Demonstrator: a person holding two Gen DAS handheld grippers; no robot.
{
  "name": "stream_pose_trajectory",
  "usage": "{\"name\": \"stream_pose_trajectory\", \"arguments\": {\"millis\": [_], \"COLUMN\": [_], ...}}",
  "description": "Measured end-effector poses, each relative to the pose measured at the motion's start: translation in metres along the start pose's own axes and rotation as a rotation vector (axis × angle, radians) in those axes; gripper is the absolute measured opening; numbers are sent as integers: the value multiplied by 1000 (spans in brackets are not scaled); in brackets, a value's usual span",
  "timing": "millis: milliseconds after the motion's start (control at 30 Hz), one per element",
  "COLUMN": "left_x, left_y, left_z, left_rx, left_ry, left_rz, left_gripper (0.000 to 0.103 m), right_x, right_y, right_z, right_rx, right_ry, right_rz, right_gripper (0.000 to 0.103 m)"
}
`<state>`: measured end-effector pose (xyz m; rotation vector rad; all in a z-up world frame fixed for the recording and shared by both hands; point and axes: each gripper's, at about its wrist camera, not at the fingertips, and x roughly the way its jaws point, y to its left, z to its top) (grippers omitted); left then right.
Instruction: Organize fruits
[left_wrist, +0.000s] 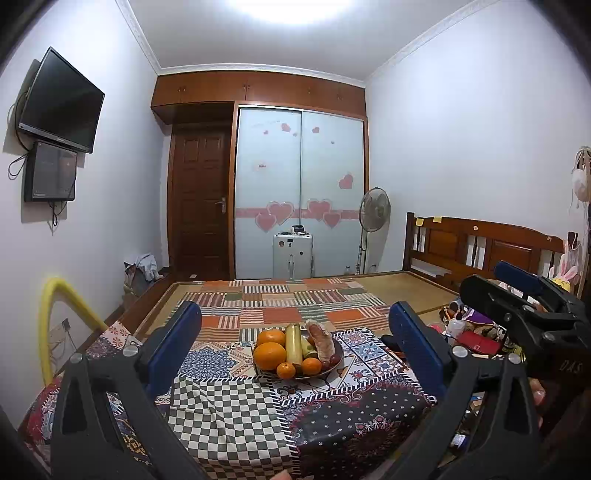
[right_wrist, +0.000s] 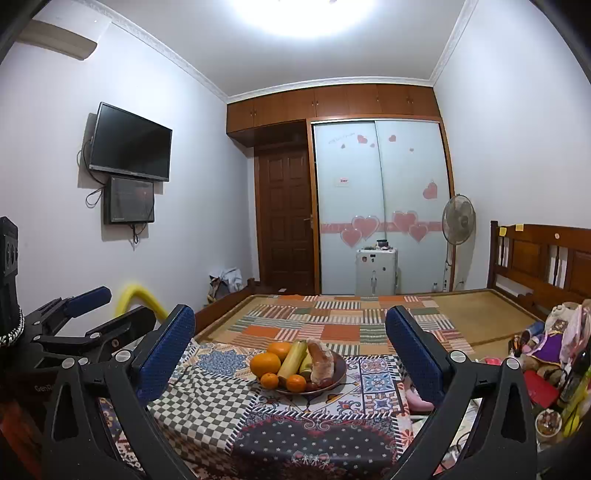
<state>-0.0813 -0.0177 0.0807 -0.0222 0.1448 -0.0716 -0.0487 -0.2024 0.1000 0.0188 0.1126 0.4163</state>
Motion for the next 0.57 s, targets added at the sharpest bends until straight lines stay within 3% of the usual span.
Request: {"name": "stream_pose_trajectory", "arguments": {"millis": [567], "left_x": [-6], "left_y": [-1], "left_z": [1], "left_rx": [-12], "left_ry": [8], "left_rz": [-15], "left_gripper": [103], "right_x": [2], "right_y": [3], "right_z": [-1], "right_rx": [-2], "right_ry": [19], "right_rz": [-7], "right_gripper": [103]}}
